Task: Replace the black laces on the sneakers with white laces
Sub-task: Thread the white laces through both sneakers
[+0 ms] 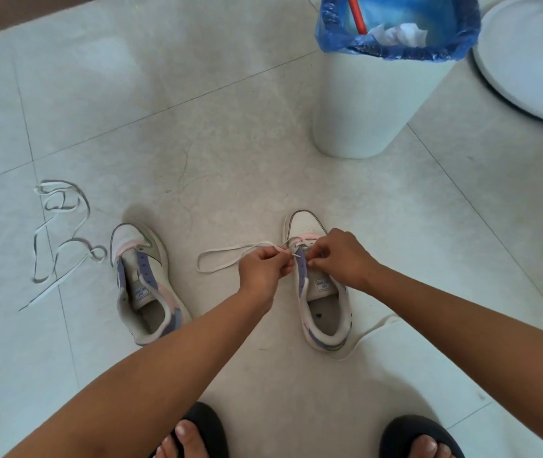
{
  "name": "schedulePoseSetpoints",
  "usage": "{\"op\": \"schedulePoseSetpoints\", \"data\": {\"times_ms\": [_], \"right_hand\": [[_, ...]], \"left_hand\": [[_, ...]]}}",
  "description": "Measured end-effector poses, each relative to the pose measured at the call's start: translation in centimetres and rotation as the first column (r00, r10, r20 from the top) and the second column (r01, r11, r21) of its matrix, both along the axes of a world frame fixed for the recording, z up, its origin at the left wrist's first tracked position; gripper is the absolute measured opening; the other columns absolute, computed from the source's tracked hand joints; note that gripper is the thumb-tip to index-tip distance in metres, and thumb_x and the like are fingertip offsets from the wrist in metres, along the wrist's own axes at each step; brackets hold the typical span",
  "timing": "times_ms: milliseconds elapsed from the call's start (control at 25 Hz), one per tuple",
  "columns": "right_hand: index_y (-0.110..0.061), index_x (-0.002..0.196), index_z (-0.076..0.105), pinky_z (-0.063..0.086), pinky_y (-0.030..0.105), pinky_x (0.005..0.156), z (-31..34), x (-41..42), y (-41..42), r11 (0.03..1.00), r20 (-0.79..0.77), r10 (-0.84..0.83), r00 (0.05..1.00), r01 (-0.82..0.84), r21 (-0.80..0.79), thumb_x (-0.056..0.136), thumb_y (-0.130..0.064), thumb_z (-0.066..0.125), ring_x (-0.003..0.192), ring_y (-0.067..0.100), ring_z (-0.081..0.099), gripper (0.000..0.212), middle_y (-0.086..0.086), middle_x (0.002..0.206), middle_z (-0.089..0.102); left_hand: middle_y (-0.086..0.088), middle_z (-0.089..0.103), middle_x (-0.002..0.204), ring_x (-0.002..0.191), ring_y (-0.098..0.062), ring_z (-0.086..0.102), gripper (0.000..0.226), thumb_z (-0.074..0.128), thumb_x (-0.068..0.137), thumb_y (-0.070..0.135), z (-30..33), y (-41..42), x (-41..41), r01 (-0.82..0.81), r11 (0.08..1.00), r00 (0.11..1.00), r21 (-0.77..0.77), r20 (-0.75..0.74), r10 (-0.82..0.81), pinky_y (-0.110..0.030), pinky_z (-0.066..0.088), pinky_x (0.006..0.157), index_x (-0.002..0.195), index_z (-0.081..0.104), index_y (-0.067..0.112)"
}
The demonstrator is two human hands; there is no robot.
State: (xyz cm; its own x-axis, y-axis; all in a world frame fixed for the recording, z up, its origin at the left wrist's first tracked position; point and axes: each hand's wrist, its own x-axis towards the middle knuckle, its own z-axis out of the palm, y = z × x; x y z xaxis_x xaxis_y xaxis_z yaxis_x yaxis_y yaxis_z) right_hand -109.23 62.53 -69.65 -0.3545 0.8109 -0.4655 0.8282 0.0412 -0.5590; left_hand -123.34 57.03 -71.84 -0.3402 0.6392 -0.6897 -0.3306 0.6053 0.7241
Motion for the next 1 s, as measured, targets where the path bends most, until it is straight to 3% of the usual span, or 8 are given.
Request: {"op": "schedulePoseSetpoints", "data": {"times_ms": [160,440,560,640,680,760,880,1000], "right_hand": [[-0.019,0.088,0.075,0.034,0.023,0.072,-0.5,0.0,-0.4,0.999,-0.039,-0.017,0.999,0.019,0.046,0.081,-0.020,0.068,0.087,0.019,0.047,0.009,-0.009,0.076,0.040],[-0.021,0.096,0.072,0.041,0.032,0.085,-1.3,-0.4,-0.8,0.998,-0.039,0.005,0.999,-0.002,0.067,0.086,-0.029,0.065,0.101,0.023,0.043,0.015,-0.001,0.092,0.041],[-0.018,0.095,0.070,0.043,0.034,0.087,-1.3,-0.8,-0.7,0.996,0.012,0.027,1.000,-0.028,0.089,0.089,-0.026,0.060,0.103,0.023,0.044,0.014,0.003,0.099,0.048],[-0.015,0.099,0.067,0.043,0.037,0.089,-1.2,-1.0,-0.6,0.994,0.079,0.061,0.995,-0.068,0.088,0.092,-0.022,0.055,0.105,0.025,0.046,0.016,0.007,0.109,0.051],[-0.013,0.103,0.064,0.043,0.037,0.090,-1.1,-1.0,-0.6,0.991,0.124,0.094,0.988,-0.105,0.084,0.093,-0.020,0.052,0.107,0.026,0.046,0.016,0.008,0.113,0.050],[-0.010,0.107,0.059,0.042,0.037,0.090,-0.7,-1.1,-0.8,0.980,0.179,0.169,0.969,-0.185,0.076,0.095,-0.016,0.050,0.107,0.027,0.046,0.017,0.009,0.117,0.049],[-0.012,0.094,0.054,0.041,0.032,0.079,0.9,-0.1,-1.3,0.981,0.017,0.162,0.987,-0.163,0.104,0.094,-0.011,0.050,0.093,0.023,0.050,0.005,0.007,0.102,0.052],[-0.014,0.079,0.054,0.039,0.030,0.074,2.3,5.5,-2.4,0.987,-0.105,0.150,0.983,-0.144,0.065,0.091,-0.008,0.056,0.079,0.018,0.050,0.014,0.001,0.084,0.055]], "left_hand": [[0.001,0.064,0.062,0.059,-0.014,0.060,0.025,0.068,0.078,-0.003,-0.2,0.0,0.0,0.066,0.998,0.988,0.018,-0.139,-0.063,-0.022,0.054,0.061,0.059,0.066,0.013],[-0.005,0.068,0.079,0.072,-0.018,0.062,0.016,0.069,0.083,0.008,0.1,0.1,0.4,0.262,0.965,0.937,0.024,-0.246,-0.248,-0.025,0.051,0.064,0.068,0.065,0.013],[-0.004,0.065,0.082,0.077,-0.020,0.060,0.015,0.061,0.090,0.024,1.0,-0.6,0.6,0.311,0.950,0.905,-0.012,-0.303,-0.300,-0.025,0.051,0.064,0.084,0.065,0.011],[-0.001,0.058,0.092,0.080,-0.016,0.058,0.032,0.057,0.087,0.042,1.3,-2.4,1.3,0.477,0.876,0.791,-0.066,-0.403,-0.461,-0.026,0.047,0.065,0.108,0.051,0.017],[0.001,0.055,0.096,0.081,-0.014,0.056,0.042,0.057,0.084,0.045,1.4,-3.5,1.8,0.598,0.790,0.678,-0.136,-0.441,-0.588,-0.025,0.044,0.063,0.116,0.042,0.022],[-0.005,0.058,0.102,0.084,-0.021,0.059,0.046,0.051,0.088,0.037,0.9,-4.8,2.7,0.726,0.617,0.457,-0.302,-0.459,-0.762,-0.029,0.042,0.063,0.124,0.034,0.014],[-0.021,0.059,0.112,0.099,-0.034,0.058,0.033,0.040,0.098,0.027,0.5,-4.0,2.4,0.639,0.642,0.447,-0.423,-0.476,-0.758,-0.033,0.042,0.073,0.112,0.046,-0.002],[-0.025,0.059,0.112,0.103,-0.038,0.056,0.033,0.037,0.099,0.024,0.5,-2.8,0.9,0.609,0.671,0.430,-0.423,-0.536,-0.727,-0.031,0.037,0.073,0.107,0.052,-0.005]]}}
